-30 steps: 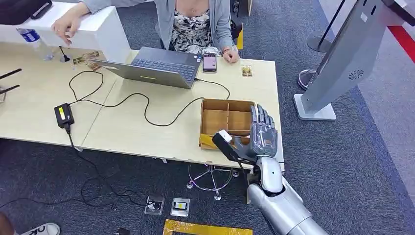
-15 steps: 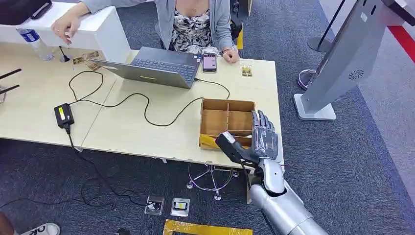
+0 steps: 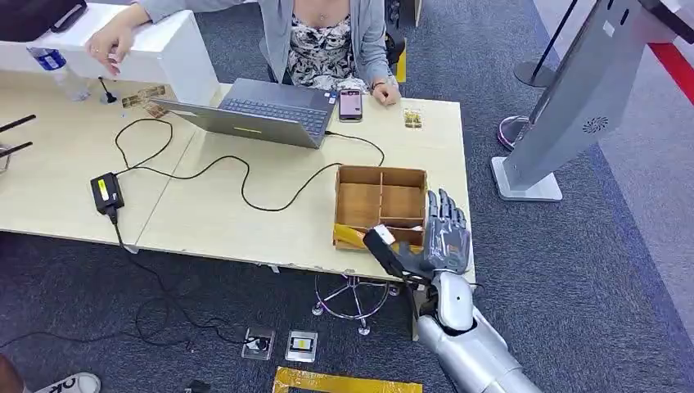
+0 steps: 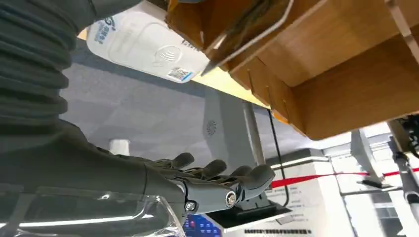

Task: Pass the card to the sensor for recognition and then transmit it.

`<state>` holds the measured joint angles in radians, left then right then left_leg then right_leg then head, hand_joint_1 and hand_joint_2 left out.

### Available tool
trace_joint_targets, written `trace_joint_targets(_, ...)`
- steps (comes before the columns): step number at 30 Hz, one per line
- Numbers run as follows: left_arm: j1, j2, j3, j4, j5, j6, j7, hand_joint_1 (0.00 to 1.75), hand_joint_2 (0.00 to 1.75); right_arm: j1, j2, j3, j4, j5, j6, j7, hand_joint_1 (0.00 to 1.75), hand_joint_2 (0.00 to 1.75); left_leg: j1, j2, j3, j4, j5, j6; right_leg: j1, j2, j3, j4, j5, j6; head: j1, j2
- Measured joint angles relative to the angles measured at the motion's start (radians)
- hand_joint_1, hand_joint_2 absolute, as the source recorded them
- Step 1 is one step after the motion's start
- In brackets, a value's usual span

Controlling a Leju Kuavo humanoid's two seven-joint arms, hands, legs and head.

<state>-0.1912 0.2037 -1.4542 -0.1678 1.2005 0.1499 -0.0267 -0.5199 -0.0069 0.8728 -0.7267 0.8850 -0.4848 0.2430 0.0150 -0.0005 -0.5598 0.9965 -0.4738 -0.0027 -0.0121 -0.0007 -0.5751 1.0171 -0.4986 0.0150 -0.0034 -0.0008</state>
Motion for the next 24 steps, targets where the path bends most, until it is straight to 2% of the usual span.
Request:
trace_joint_targets(8, 0.000, -0.004, 0.005, 0.000, 0.006, 0.008, 0.002, 0.00, 0.00, 0.015, 0.021, -0.002, 0.009, 0.080, 0.024, 0.036, 0.00, 1.75, 0.000, 0.000, 0.000, 0.000, 0.000, 0.000, 0.000, 0.000, 0.000, 0.000, 0.000, 0.000, 0.000, 0.000)
trace_joint_targets(24, 0.000, -0.013, 0.006, 0.000, -0.011, 0.005, -0.018, 0.00, 0.00, 0.019, 0.059, -0.052, 0.011, 0.198, 0.059, 0.046, 0.00, 1.75, 0.000, 0.000, 0.000, 0.000, 0.000, 0.000, 0.000, 0.000, 0.000, 0.000, 0.000, 0.000, 0.000, 0.000)
